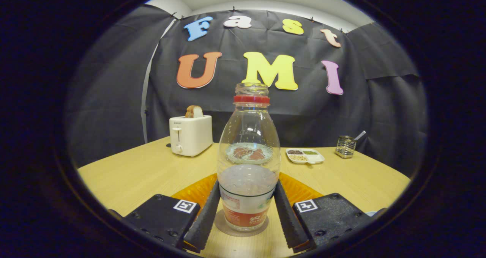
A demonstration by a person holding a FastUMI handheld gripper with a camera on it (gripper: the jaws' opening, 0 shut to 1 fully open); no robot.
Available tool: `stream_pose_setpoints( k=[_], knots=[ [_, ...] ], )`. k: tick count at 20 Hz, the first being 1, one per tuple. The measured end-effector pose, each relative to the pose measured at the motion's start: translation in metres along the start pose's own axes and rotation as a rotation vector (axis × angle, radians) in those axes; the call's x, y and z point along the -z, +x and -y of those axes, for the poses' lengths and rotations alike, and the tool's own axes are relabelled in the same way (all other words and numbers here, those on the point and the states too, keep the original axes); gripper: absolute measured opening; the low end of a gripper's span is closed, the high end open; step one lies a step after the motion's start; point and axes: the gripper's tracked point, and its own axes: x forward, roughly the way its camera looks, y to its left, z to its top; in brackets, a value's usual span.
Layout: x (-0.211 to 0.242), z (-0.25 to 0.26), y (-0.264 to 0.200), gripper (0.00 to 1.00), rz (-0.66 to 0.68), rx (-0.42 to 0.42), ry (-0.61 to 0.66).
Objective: Take the bottle from table, then pour the juice into the cup, finally place the bottle on the coaster
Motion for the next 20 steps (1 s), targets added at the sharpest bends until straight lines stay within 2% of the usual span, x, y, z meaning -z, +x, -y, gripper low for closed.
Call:
stream_pose_setpoints(
  k=[2, 5, 9, 16, 20],
  knots=[
    [0.002, -0.007, 0.004, 0.80, 0.007, -0.021, 0.012],
    [0.003, -0.005, 0.001, 0.83, 0.013, 0.001, 0.001],
    [0.002, -0.009, -0.003, 1.00, 0.016, -0.013, 0.053],
    [-0.016, -0.010, -0.028, 1.00, 0.038, -0.005, 0.082],
    [-0.044, -0.003, -0.056, 1.00, 0.070, 0.013, 0.060]
  ],
)
